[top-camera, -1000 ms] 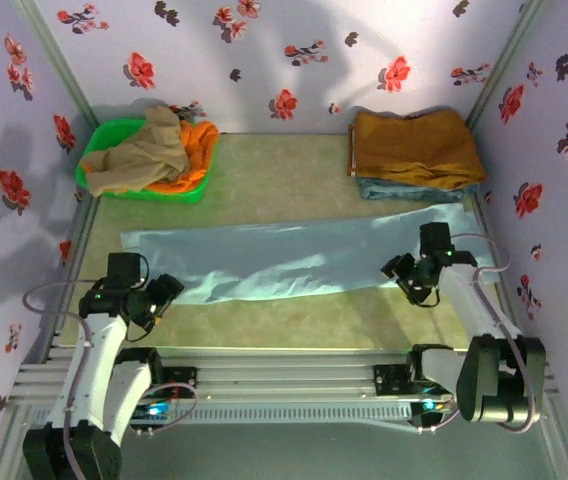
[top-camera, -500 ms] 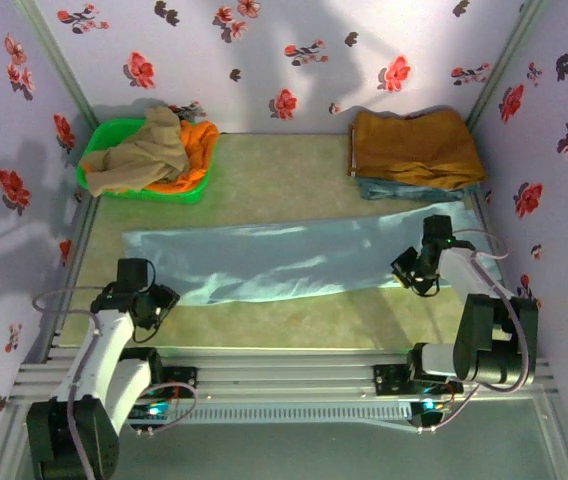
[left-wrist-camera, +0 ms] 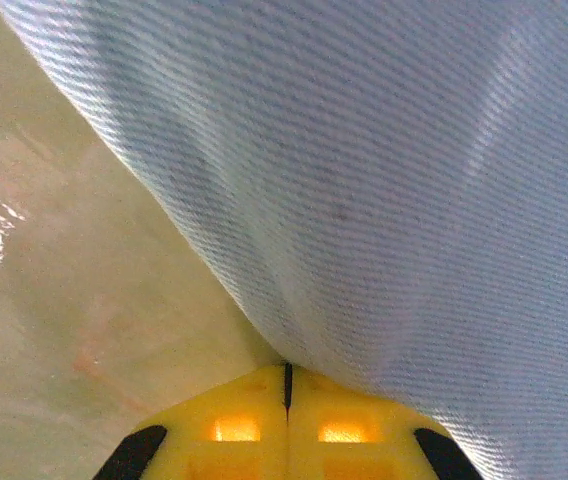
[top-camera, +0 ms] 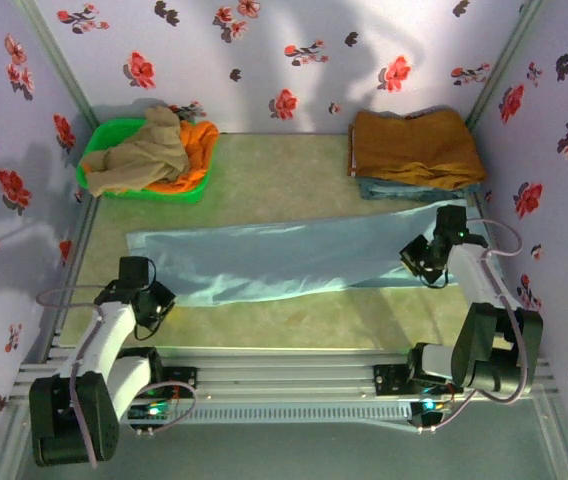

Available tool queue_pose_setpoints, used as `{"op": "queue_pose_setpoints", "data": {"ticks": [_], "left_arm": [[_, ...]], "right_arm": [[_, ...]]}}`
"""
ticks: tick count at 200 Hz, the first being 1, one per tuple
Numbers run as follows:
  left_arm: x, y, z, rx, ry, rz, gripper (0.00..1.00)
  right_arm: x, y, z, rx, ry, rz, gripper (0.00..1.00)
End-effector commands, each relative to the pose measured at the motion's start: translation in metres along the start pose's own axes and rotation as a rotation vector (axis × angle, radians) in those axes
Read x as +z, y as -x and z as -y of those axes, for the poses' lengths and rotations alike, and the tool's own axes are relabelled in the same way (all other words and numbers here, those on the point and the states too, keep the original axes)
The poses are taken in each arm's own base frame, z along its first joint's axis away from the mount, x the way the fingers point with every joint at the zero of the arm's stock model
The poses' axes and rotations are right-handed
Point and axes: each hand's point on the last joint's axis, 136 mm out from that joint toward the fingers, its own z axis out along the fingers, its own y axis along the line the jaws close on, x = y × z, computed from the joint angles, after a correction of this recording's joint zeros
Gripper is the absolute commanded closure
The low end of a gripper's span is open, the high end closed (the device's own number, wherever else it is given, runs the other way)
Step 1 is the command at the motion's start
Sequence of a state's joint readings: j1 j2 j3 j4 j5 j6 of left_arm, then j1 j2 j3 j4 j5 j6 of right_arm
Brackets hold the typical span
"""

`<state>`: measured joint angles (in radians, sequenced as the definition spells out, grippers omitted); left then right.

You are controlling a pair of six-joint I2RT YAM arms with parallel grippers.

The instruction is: Fold and stack the trousers

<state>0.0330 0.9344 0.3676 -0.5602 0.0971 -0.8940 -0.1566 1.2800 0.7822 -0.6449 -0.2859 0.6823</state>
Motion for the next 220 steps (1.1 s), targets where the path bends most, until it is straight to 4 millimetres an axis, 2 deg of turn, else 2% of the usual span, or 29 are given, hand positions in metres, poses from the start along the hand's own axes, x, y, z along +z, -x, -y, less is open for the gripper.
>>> {"op": "queue_pose_setpoints", "data": {"ticks": [1,24,54,81,91,112,134,163,181,201,220], "left_arm": [[-0.013,0.024,0.006,0.016,-0.01,0.091,1.0],[-0.024,0.033,0.005,-0.005,-0.019,0.132,1.0],[-0.027,0.039,0.004,-0.025,-0.016,0.134,1.0],[-0.025,0.029,0.014,-0.036,-0.081,0.076,1.0],[-0.022,0.019,0.017,-0.044,-0.102,0.031,0.76],[-0.019,0.004,0.015,-0.051,-0.104,-0.011,0.45],[-0.014,-0.002,0.014,-0.076,-0.115,-0.019,0.39],[0.001,-0.009,0.019,-0.101,-0.133,-0.064,0.39],[0.013,-0.006,0.023,-0.125,-0.146,-0.056,0.46],[0.021,0.004,0.025,-0.135,-0.142,-0.022,0.63],[0.018,0.019,0.025,-0.146,-0.12,0.017,0.88]], "right_arm": [[-0.012,0.011,-0.003,-0.016,0.0,0.025,1.0],[-0.013,0.014,-0.007,-0.006,0.021,0.029,1.0],[-0.013,0.019,-0.01,0.015,0.045,0.032,1.0],[-0.015,0.022,-0.017,0.025,0.078,0.033,1.0],[-0.014,0.021,-0.017,0.029,0.08,0.031,1.0],[-0.011,0.021,-0.016,0.033,0.082,0.029,1.0],[-0.008,0.02,-0.013,0.037,0.078,0.026,1.0],[-0.009,0.02,-0.013,0.034,0.078,0.028,1.0],[-0.009,0.02,-0.013,0.033,0.08,0.035,1.0],[-0.009,0.019,-0.013,0.03,0.079,0.031,1.0],[-0.011,0.02,-0.013,0.028,0.074,0.038,1.0]]}}
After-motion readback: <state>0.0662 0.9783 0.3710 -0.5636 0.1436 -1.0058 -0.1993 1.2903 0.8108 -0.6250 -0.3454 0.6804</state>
